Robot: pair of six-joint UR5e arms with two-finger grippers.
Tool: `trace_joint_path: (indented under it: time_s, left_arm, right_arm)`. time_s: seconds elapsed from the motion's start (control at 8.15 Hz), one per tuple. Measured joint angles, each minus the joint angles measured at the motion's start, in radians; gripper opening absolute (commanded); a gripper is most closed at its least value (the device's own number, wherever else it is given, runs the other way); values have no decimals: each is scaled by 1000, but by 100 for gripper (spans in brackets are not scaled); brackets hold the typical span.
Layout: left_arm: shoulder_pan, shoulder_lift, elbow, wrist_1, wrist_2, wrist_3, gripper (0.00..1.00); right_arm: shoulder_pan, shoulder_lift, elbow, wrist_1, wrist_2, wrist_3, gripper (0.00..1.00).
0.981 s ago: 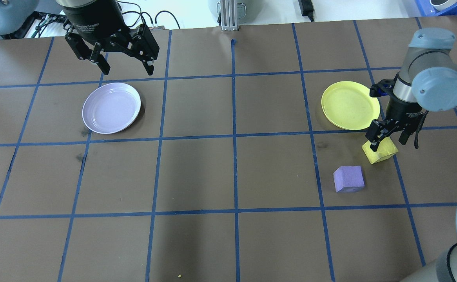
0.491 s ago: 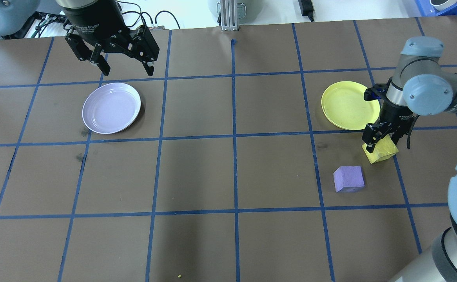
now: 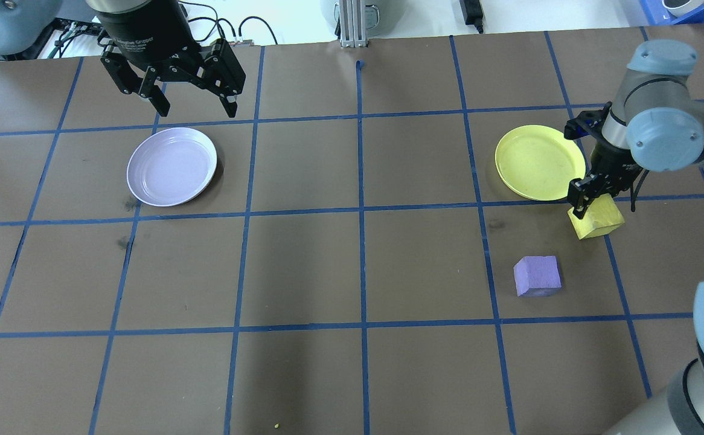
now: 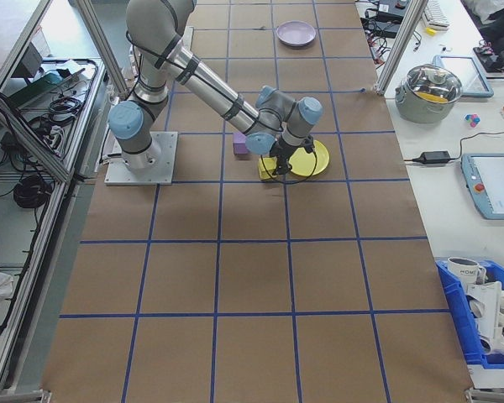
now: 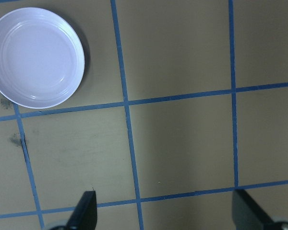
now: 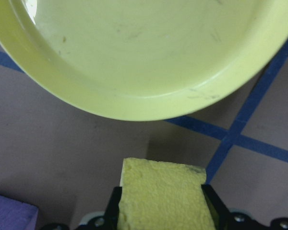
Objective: Sort blocks by color into plates
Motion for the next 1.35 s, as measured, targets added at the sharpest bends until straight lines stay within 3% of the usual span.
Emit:
trace_joint_path:
  time_s: [0.12,0.37,0.61,0.98,1.23,1.35]
  left_arm:
    - [0,0,0,0,0,0,100]
    - [0,0,0,0,0,0,100]
    - [0,-1,0,1,-1,0,100]
    - [0,-3,0,2,-1,0,100]
    - [0,-4,-1,2,-1,0,100]
    - [0,-4,-4,2,-1,0,100]
  right_arm:
    - [2,-48,-6,15,5,8,0]
    - [10,-168,-18,52,72,32,0]
    - [46,-196,-69,48,114,79,0]
    - [76,-68,-157,-75,151,108,0]
    - [88,8,-188,-112,162,111,0]
    - [97,33,-194,-118,163,112,25]
